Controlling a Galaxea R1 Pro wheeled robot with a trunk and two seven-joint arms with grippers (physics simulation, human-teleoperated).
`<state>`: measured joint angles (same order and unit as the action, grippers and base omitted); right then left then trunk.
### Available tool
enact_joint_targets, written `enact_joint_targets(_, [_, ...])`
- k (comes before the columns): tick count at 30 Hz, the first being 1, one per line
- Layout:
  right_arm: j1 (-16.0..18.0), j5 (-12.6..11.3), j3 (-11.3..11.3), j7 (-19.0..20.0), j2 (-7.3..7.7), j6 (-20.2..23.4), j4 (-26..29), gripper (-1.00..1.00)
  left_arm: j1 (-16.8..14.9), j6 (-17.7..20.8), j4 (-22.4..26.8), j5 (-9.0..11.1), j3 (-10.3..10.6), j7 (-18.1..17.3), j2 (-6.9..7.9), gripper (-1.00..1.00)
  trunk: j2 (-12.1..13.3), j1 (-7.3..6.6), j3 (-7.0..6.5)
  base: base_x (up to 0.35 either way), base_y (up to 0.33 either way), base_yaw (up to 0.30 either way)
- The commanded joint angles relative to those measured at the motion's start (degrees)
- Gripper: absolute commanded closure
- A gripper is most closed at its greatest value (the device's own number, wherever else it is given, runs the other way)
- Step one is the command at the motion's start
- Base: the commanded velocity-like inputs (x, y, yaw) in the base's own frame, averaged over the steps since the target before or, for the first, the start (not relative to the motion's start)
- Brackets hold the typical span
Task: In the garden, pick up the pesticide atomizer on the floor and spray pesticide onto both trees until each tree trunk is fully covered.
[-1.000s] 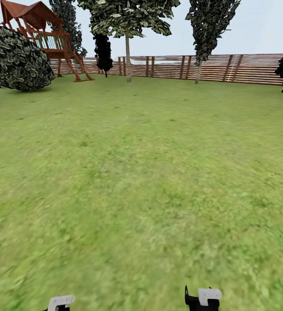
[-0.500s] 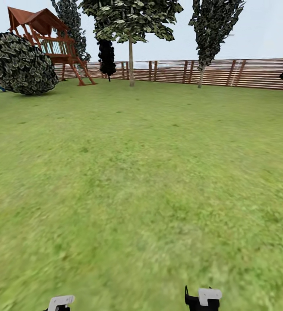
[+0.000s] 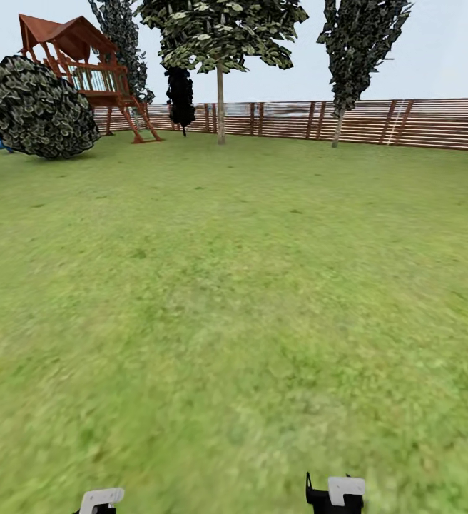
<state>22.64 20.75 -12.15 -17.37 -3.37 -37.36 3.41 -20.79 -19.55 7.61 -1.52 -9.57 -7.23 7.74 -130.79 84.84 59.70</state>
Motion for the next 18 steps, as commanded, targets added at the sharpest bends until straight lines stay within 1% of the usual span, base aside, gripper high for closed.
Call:
enact_joint_targets(1, [0.0,0.6,-0.3,-0.4,-0.03,-0.1,-0.3,-1.0,0.0,-0.1,-0.1,-0.1,-0.5,-0.4,0.0,1.0,0.0,0.03,0.05,0.338,0.018,0.0])
enact_joint_targets(4, [0.0,0.5,-0.3,-0.4,-0.05,-0.1,-0.9,-1.0,0.0,-0.1,-0.1,-0.1,-0.5,-0.4,0.0,1.0,0.0,0.03,0.05,0.334,0.091,0.0])
enact_joint_targets(10, [0.0,0.5,-0.4,-0.5,0.0,-0.1,-1.1,-1.0,0.0,-0.1,-0.1,-0.1,-0.5,-0.4,0.0,1.0,0.0,0.03,0.05,0.302,0.167,0.0])
enact_joint_targets(16, [0.0,0.5,-0.3,-0.5,0.04,0.0,-1.2,-1.0,0.0,-0.1,-0.1,-0.1,-0.5,-0.4,0.0,1.0,0.0,0.03,0.05,0.331,0.027,0.0])
enact_joint_targets(18, [0.0,0.5,-0.4,-0.5,0.27,0.1,-1.7,-1.0,0.0,-0.1,-0.1,-0.1,-0.5,-0.4,0.0,1.0,0.0,0.03,0.05,0.337,0.001,0.0])
